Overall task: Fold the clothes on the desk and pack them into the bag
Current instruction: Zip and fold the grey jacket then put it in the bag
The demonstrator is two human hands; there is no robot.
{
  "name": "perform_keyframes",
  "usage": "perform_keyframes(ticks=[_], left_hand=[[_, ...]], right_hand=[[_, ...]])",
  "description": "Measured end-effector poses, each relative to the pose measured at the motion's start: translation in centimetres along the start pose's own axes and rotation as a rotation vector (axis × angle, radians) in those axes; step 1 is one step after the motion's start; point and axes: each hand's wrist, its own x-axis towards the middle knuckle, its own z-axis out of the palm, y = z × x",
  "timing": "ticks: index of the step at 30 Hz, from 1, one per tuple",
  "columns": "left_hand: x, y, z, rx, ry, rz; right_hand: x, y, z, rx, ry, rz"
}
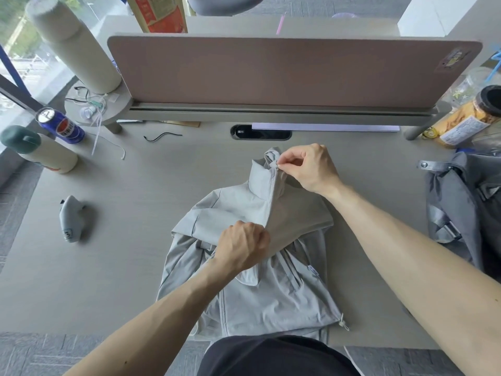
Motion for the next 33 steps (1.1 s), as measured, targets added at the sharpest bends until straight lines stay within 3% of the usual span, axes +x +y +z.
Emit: perform_keyframes(ticks=[5, 9, 12, 16, 22, 24, 28, 31, 33], left_hand=[[3.0, 0.6, -2.2, -0.164, 0.291, 0.077], [6.3, 0.5, -3.5, -0.307, 0.380, 0.273], [7.9, 0.1, -5.9, -0.389, 0.181, 0.290], [9.2, 0.1, -8.0, -0.259, -0.125, 0.288], [9.2, -0.3, -7.3, -0.214, -0.048, 0.326], [9.3, -0.4, -7.1, -0.323, -0.058, 0.242], [8.9, 0.1, -7.5, -0.710, -0.402, -0.057], [8.8, 0.2, -6.9, -0.806, -0.502, -0.034], [8.6, 0.4, -6.5, -1.030, -0.482, 0.002]], right_hand=[[-2.1, -0.4, 0.2, 0.077, 0.003, -0.104], [-3.3, -0.2, 0.2, 0.103, 0.016, -0.154], [-4.3, 0.0, -0.2, 0.126, 0.035, -0.203], [-5.4, 0.4, -0.5, 0.168, 0.073, -0.217], [-6.8, 0.9, -0.6, 0.155, 0.125, -0.278], [-7.2, 1.0, -0.5, 0.143, 0.127, -0.310], [-8.2, 1.0, -0.1, 0.132, 0.115, -0.355], [-8.5, 0.9, 0.1, 0.146, 0.110, -0.349], [-8.6, 0.8, 0.2, 0.160, 0.085, -0.336]])
